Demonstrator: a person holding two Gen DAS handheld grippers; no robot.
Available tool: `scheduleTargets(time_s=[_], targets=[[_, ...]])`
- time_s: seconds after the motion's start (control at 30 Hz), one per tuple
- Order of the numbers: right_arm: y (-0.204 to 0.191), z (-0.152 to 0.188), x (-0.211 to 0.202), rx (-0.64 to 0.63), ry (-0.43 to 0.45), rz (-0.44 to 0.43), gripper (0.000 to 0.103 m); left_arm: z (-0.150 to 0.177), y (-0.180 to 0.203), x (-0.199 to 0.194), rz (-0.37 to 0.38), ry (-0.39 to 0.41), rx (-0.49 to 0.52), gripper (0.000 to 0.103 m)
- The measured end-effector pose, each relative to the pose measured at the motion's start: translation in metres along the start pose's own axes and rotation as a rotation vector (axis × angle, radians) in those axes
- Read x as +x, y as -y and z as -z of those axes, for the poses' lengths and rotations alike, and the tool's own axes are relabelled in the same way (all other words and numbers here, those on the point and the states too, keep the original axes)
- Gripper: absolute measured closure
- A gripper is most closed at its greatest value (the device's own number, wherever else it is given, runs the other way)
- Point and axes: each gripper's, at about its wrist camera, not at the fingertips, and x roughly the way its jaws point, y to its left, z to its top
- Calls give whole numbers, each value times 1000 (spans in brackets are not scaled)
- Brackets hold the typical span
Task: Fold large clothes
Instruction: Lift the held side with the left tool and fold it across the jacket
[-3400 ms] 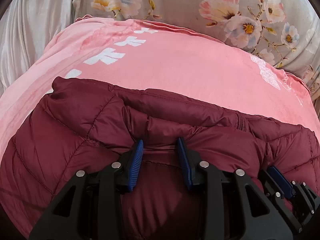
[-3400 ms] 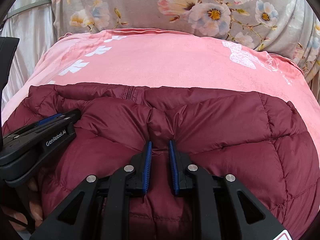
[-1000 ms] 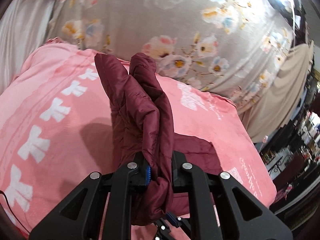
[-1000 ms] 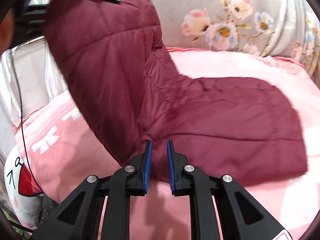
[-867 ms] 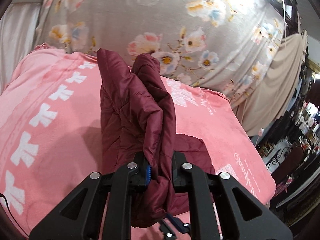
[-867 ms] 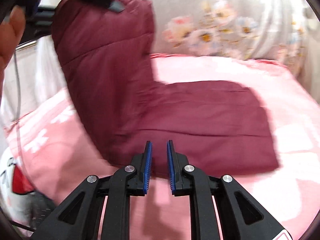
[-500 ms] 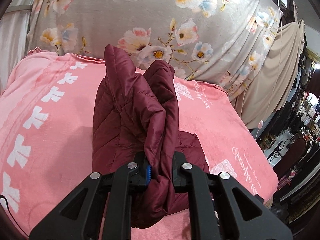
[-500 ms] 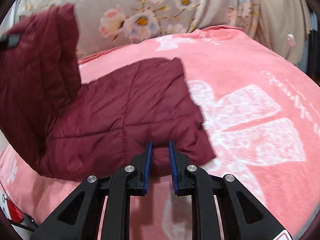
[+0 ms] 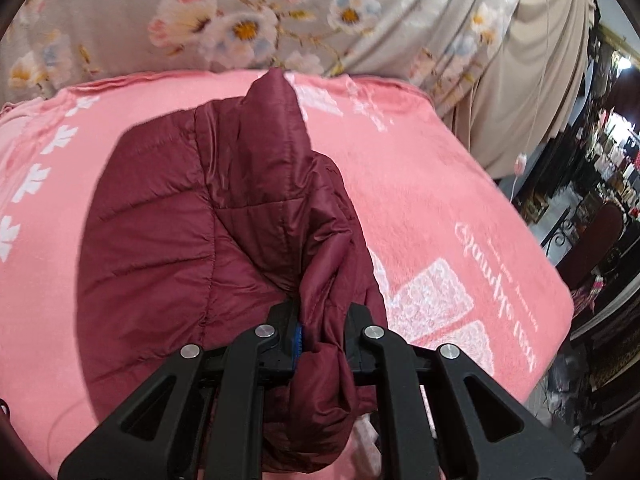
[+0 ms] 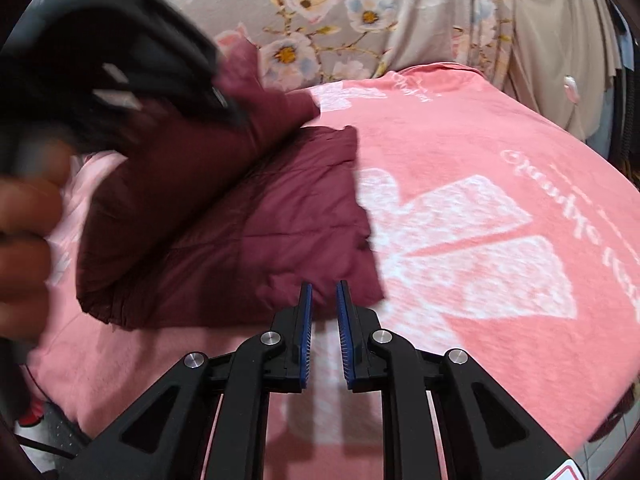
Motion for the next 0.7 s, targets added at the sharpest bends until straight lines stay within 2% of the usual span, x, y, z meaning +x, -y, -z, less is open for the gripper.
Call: scheduleTargets(time_s=[0.2, 0.3, 0.37, 0.4, 0.43, 0.5, 0.57, 0.63, 0.7], targets=[[15, 3, -18, -18, 15, 12, 88, 15, 15, 55, -45, -89, 15, 92], [14, -1, -17, -35, 22, 0, 88, 19, 17, 65, -56, -100, 20, 90], [14, -4, -19, -36, 37, -17, 86, 19, 17, 59, -20, -96, 7, 81], [16, -8, -19, -35, 46, -21, 77, 17, 15, 49, 29, -94, -25, 72], [15, -12, -22, -29, 66, -28, 64, 15, 15, 40, 73, -86, -57, 60], [15, -21, -28, -16, 109, -62, 51, 10, 13, 9, 147, -32, -108, 42], [15, -32, -29, -1, 132, -99, 45, -2, 8, -36, 193, 66, -115, 38], [11, -40, -27, 22, 150, -147, 40, -14, -2, -68, 160, 149, -107, 36], [7, -46, -19, 53, 147, -201, 39, -33, -23, -90, 87, 208, -123, 36]])
